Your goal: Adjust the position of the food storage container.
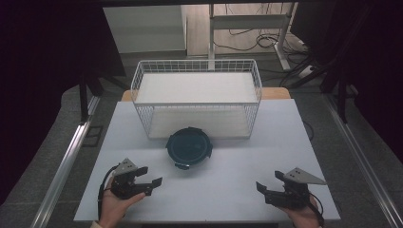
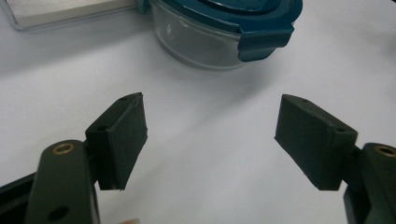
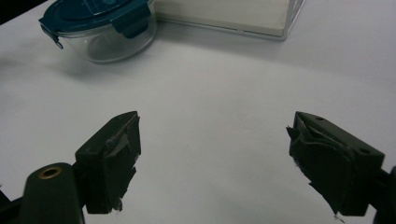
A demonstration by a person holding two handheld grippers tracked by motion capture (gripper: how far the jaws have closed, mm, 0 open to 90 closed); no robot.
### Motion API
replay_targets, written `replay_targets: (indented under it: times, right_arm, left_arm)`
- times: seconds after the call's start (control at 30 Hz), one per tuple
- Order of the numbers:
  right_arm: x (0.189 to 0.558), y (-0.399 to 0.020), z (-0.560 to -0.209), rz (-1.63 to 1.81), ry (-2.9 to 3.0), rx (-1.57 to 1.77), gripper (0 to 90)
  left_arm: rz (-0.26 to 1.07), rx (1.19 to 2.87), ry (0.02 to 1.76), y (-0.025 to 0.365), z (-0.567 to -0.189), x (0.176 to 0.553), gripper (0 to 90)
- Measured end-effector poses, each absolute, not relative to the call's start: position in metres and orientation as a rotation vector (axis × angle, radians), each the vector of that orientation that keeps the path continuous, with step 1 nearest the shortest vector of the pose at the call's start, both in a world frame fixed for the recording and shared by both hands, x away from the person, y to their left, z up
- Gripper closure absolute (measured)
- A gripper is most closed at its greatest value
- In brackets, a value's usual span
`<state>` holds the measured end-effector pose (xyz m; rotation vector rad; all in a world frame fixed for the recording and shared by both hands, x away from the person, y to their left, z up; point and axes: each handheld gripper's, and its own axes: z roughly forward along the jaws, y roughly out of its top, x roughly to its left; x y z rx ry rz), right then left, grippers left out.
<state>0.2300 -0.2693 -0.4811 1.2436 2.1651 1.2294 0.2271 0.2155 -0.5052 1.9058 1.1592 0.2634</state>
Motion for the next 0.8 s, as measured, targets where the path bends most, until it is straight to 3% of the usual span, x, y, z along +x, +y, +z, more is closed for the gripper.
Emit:
replay_targets:
  times: [0.8]
  right_arm:
    - [0.234,-0.276,-0.482,1.220,2.161,1.258,18.6]
  left_arm:
    - [0.257,1.923,1.123,0.216,-0.485,0.236,23.7]
